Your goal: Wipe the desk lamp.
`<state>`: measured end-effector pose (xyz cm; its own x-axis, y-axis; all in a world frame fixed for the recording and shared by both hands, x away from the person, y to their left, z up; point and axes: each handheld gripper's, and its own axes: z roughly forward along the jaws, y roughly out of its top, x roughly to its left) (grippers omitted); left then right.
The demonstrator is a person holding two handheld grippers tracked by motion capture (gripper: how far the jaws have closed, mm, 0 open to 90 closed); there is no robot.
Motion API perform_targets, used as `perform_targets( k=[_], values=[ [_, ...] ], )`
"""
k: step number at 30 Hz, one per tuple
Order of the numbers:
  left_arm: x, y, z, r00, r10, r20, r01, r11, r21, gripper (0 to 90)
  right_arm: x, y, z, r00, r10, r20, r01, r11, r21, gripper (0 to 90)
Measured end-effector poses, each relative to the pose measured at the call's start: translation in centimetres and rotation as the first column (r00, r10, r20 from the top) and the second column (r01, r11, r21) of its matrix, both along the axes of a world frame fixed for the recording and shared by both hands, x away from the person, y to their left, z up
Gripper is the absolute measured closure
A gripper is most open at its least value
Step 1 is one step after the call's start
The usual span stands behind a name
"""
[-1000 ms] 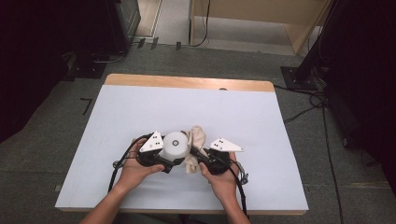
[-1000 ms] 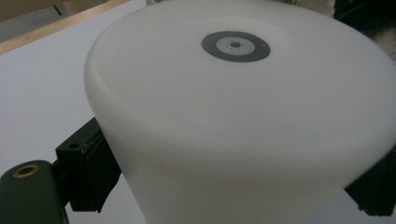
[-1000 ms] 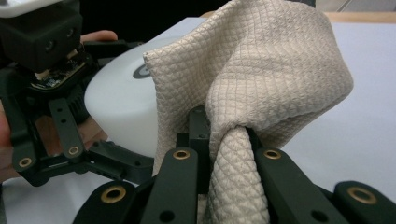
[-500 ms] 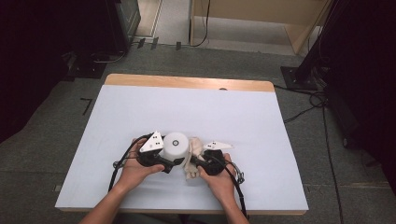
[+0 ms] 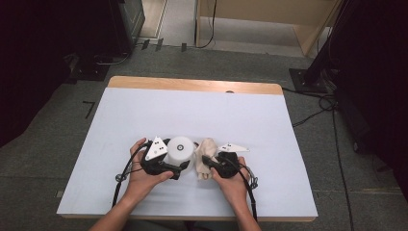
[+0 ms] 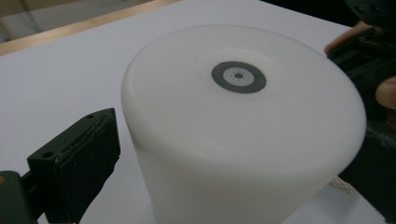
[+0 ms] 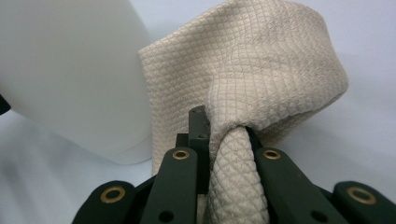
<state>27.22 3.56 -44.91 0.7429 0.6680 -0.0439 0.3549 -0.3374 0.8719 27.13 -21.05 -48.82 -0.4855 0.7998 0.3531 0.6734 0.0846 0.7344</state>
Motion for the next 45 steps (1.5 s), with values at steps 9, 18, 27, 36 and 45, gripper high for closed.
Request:
perform_targets(
  k=[9, 18, 27, 36, 45],
  values=[
    [-1.0, -2.0, -0.5, 0.9836, 0.180, 0.014, -0.180, 0.9829, 0.038, 0.0, 0.2, -0.5, -0.1, 0.9998, -0.022, -0.002, 0.022, 1.000, 0.000, 83.6],
    [-0.2, -0.8, -0.3, 0.9954, 0.093, 0.021, -0.093, 0.9956, 0.011, 8.6, 0.2, -0.9, 0.0, 0.9995, -0.032, 0.009, 0.032, 1.000, 0.000, 83.7],
    [2.7, 2.1, -0.1, 0.9785, -0.187, 0.087, 0.191, 0.9808, -0.040, 8.7, -0.2, -1.6, 1.7, 0.9977, -0.034, 0.058, 0.032, 0.999, 0.040, 83.6],
    [2.8, 1.2, -0.7, 0.9598, -0.267, 0.085, 0.267, 0.9636, 0.021, 8.7, -2.4, 0.0, 6.0, 0.9733, 0.007, 0.229, -0.029, 0.995, 0.094, 83.7],
    [2.9, 1.2, -0.8, 0.9644, -0.255, 0.072, 0.254, 0.9670, 0.010, 8.7, -3.1, 1.7, 6.0, 0.9690, 0.031, 0.245, -0.052, 0.995, 0.081, 83.7]
  ],
)
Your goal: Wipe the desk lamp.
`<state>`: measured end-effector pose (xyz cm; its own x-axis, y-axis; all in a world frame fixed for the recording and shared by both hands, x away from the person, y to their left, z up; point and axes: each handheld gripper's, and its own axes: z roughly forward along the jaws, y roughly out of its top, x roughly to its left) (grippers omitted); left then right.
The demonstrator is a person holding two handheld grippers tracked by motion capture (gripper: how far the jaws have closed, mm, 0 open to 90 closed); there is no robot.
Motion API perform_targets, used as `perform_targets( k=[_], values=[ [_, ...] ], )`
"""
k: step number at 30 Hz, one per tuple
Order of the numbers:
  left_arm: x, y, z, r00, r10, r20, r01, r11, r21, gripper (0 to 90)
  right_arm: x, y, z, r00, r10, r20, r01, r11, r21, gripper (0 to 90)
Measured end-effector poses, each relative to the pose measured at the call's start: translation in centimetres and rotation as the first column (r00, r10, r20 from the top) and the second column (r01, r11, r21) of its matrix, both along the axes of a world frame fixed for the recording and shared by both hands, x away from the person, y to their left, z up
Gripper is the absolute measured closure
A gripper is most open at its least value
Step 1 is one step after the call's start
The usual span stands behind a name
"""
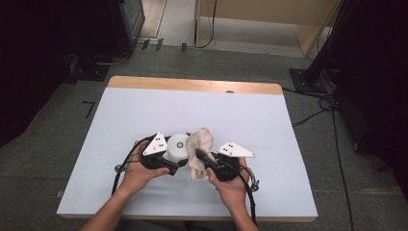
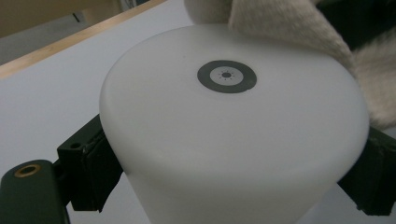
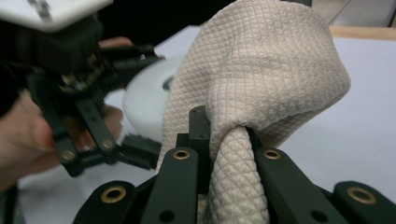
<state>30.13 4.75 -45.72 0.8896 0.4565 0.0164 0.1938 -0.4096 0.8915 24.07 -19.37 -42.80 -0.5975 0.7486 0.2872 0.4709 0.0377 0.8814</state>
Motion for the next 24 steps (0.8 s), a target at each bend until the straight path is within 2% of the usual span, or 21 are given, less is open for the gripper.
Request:
perform_targets(
  k=[2, 10, 15, 17, 19, 21, 24],
  values=[
    [0.0, 0.0, 0.0, 1.0000, 0.000, 0.000, 0.000, 1.0000, 0.000, 8.7, 0.1, 0.6, -0.5, 0.9999, 0.009, -0.006, -0.009, 0.999, -0.044, 83.7],
    [0.0, 0.0, 0.0, 1.0000, 0.004, -0.006, -0.004, 1.0000, -0.005, 8.7, 0.9, 1.2, -3.0, 0.9955, -0.006, -0.095, -0.003, 0.996, -0.091, 83.8],
    [0.0, 0.0, 0.0, 1.0000, 0.003, -0.005, -0.003, 1.0000, -0.005, 8.7, 1.5, 1.4, -4.8, 0.9866, -0.007, -0.163, -0.015, 0.991, -0.133, 83.8],
    [0.0, 0.0, 0.0, 1.0000, 0.002, -0.005, -0.002, 1.0000, -0.005, 8.7, 1.6, 1.6, -5.5, 0.9818, -0.014, -0.190, -0.018, 0.986, -0.165, 83.8],
    [0.0, 0.0, -0.1, 1.0000, 0.003, -0.005, -0.003, 1.0000, -0.006, 8.7, 1.6, 1.8, -5.7, 0.9803, -0.022, -0.196, -0.015, 0.983, -0.185, 83.8],
    [0.0, 0.0, -0.1, 1.0000, 0.003, -0.005, -0.003, 1.0000, -0.007, 8.7, 1.6, 1.8, -5.6, 0.9813, -0.022, -0.191, -0.014, 0.983, -0.185, 83.8],
    [0.0, 0.0, -0.1, 1.0000, 0.003, -0.005, -0.003, 1.0000, -0.009, 8.7, 1.3, 1.6, -4.7, 0.9868, -0.022, -0.160, -0.002, 0.988, -0.152, 83.8]
  ],
)
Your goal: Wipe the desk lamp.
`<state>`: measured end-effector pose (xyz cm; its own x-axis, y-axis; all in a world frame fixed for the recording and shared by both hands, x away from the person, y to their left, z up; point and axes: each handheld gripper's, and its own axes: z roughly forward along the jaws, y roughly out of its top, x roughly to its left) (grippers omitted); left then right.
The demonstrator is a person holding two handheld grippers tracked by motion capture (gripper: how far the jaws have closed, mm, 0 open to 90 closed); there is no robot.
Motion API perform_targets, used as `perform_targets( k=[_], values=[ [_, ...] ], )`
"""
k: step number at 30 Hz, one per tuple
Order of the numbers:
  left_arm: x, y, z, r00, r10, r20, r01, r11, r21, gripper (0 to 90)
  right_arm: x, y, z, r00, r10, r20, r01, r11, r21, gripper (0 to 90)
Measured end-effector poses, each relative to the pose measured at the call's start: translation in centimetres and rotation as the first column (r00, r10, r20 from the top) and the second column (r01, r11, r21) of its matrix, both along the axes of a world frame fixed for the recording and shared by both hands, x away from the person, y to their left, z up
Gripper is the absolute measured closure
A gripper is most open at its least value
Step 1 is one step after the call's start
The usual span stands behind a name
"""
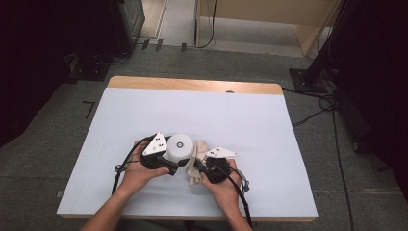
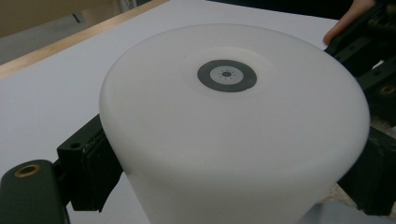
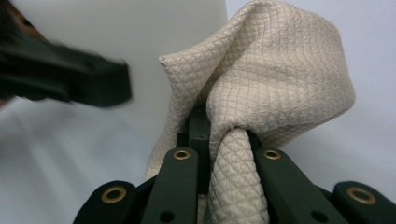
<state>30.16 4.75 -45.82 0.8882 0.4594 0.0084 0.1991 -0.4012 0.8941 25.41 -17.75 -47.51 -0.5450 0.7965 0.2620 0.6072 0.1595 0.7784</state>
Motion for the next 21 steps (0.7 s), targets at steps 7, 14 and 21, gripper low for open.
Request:
perform_targets(
  k=[7, 14, 21],
  values=[
    [0.0, 0.0, 0.0, 1.0000, 0.001, 0.001, -0.001, 1.0000, -0.002, 8.7, -1.0, -0.1, 2.8, 0.9936, -0.011, 0.112, 0.007, 0.999, 0.043, 83.8],
    [0.0, 0.0, -0.1, 1.0000, 0.003, 0.003, -0.003, 1.0000, -0.004, 8.7, -0.2, 0.2, 0.6, 0.9995, 0.030, -0.005, -0.031, 0.999, -0.032, 83.8],
    [0.0, -0.1, -0.1, 1.0000, 0.004, 0.005, -0.004, 1.0000, -0.007, 8.6, 0.6, 0.5, -1.0, 0.9971, 0.023, -0.073, -0.033, 0.989, -0.141, 83.8]
  ],
)
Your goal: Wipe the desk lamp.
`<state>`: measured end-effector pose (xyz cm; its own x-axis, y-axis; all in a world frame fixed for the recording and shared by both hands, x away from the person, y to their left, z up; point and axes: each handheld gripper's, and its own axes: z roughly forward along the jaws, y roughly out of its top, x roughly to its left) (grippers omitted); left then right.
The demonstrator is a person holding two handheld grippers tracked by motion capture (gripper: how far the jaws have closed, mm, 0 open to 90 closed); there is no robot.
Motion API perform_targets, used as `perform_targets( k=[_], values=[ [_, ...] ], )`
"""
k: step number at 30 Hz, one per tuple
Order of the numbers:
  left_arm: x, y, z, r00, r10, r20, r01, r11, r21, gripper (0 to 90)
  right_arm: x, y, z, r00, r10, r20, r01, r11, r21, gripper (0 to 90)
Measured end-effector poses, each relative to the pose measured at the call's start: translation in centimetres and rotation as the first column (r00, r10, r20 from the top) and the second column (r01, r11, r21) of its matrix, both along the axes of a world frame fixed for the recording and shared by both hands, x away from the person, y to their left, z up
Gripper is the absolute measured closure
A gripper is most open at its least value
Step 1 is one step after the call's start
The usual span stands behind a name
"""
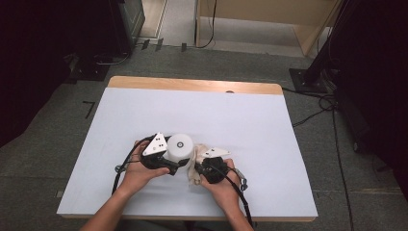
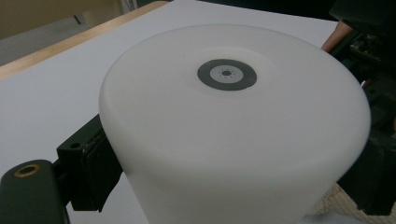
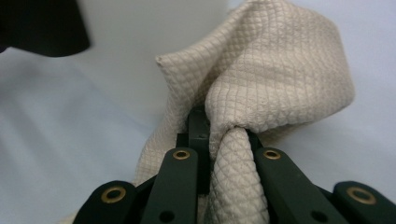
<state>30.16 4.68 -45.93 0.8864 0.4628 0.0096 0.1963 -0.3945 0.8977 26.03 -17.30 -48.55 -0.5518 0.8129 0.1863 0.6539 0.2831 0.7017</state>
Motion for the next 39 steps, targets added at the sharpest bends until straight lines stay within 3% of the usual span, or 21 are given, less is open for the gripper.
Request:
perform_targets(
  k=[9, 12, 14, 18, 19, 22, 23, 25, 26, 27, 33, 34, 36, 39],
  values=[
    [-0.2, -0.1, 0.0, 0.9998, 0.018, 0.004, -0.018, 0.9998, -0.001, 8.4, 0.5, -1.8, 0.2, 0.9987, -0.051, -0.004, 0.051, 0.999, -0.007, 83.7],
    [-1.0, -0.3, -0.4, 0.9951, 0.091, 0.039, -0.090, 0.9957, -0.025, 7.3, 0.6, -2.0, 0.2, 0.9986, -0.052, -0.003, 0.052, 0.999, 0.006, 83.7],
    [-1.5, -0.6, -0.4, 0.9887, 0.139, 0.056, -0.139, 0.9902, -0.007, 4.4, 0.6, -2.2, 0.2, 0.9983, -0.057, -0.008, 0.057, 0.998, 0.006, 83.7],
    [-2.4, -1.1, -0.2, 0.9771, 0.207, 0.047, -0.206, 0.9782, -0.022, 1.5, 0.5, -2.2, 0.2, 0.9985, -0.055, 0.001, 0.055, 0.998, 0.000, 83.6],
    [-2.7, -1.4, -0.2, 0.9714, 0.232, 0.051, -0.231, 0.9727, -0.020, 0.0, 0.5, -2.2, 0.2, 0.9984, -0.056, 0.002, 0.056, 0.998, -0.001, 83.6],
    [-3.3, -2.6, -0.2, 0.9315, 0.361, 0.048, -0.361, 0.9327, -0.010, 0.0, 0.5, -2.1, 0.2, 0.9984, -0.056, 0.001, 0.056, 0.998, 0.001, 83.5],
    [-3.4, -3.0, -0.2, 0.9220, 0.384, 0.049, -0.384, 0.9232, -0.003, 0.0, 0.5, -2.1, 0.2, 0.9984, -0.056, 0.001, 0.056, 0.998, 0.002, 83.5],
    [-3.6, -3.6, -0.5, 0.9115, 0.406, 0.065, -0.408, 0.9126, 0.021, 0.0, 0.5, -2.1, 0.2, 0.9983, -0.057, -0.003, 0.057, 0.998, 0.003, 83.4],
    [-3.7, -3.6, -0.5, 0.9129, 0.403, 0.064, -0.405, 0.9141, 0.021, 0.0, 0.5, -2.1, 0.1, 0.9985, -0.054, -0.002, 0.054, 0.999, 0.004, 83.4],
    [-3.7, -3.5, -0.6, 0.9095, 0.410, 0.072, -0.411, 0.9114, 0.013, 4.0, 0.4, -2.1, 0.1, 0.9986, -0.053, 0.000, 0.053, 0.999, 0.004, 83.4],
    [-3.2, -2.7, -0.5, 0.9269, 0.373, 0.042, -0.372, 0.9278, -0.019, 8.4, 0.5, -2.2, 0.1, 0.9987, -0.051, 0.000, 0.051, 0.999, 0.011, 83.4],
    [-3.1, -2.6, -0.5, 0.9331, 0.356, 0.052, -0.356, 0.9345, -0.016, 8.4, 0.5, -2.2, 0.1, 0.9987, -0.052, -0.001, 0.052, 0.999, 0.013, 83.4],
    [-2.7, -2.4, -0.3, 0.9534, 0.293, 0.070, -0.294, 0.9558, -0.003, 8.5, 0.4, -2.1, 0.2, 0.9990, -0.044, 0.004, 0.044, 0.999, 0.019, 83.4],
    [-2.1, -2.0, -0.3, 0.9798, 0.188, 0.068, -0.188, 0.9821, 0.000, 8.6, 0.3, -2.1, 0.5, 0.9993, -0.036, 0.009, 0.035, 0.998, 0.045, 83.3]
  ],
)
